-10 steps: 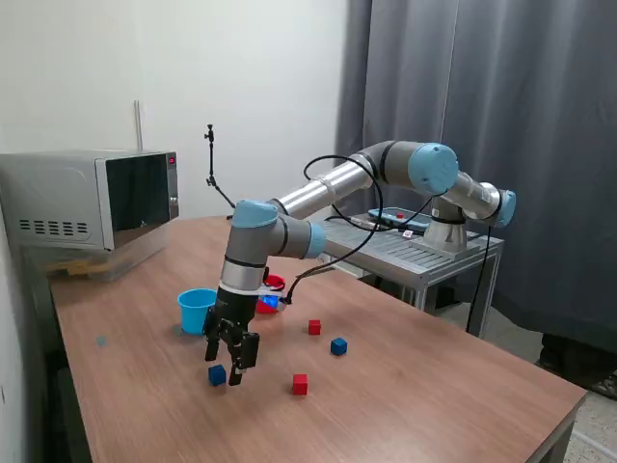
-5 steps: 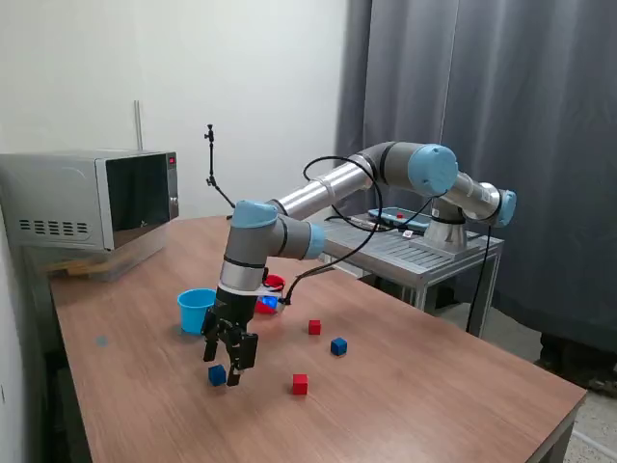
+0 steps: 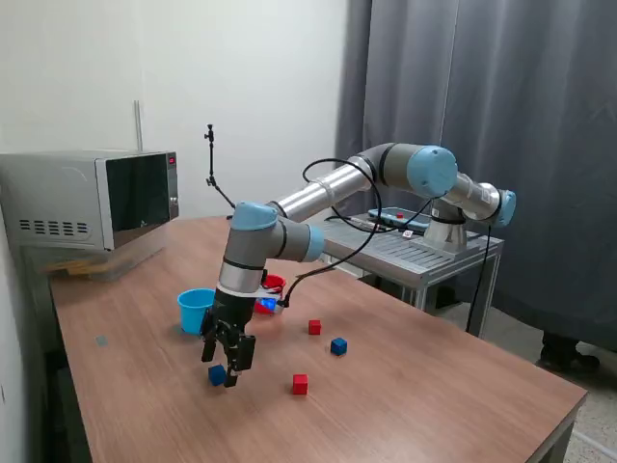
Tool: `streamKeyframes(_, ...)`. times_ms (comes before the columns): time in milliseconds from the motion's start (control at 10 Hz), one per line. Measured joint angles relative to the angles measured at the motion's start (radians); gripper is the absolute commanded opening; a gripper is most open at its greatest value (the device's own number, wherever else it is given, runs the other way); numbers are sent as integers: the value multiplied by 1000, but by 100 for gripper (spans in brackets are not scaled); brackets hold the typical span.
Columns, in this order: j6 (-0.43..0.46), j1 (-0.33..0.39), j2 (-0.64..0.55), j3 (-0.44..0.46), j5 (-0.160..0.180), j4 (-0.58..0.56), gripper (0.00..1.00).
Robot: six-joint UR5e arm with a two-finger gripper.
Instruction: Place red objects in the red bin, and blue objects in the blue bin.
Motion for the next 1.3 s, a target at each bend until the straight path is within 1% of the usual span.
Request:
streamKeyframes(900,17,0,2,1,-1,-10,100)
streamKeyframes(1000,18,1,3,3,-1,-9,0)
streamKeyframes(1300,18,1,3,5,-1,-9,0)
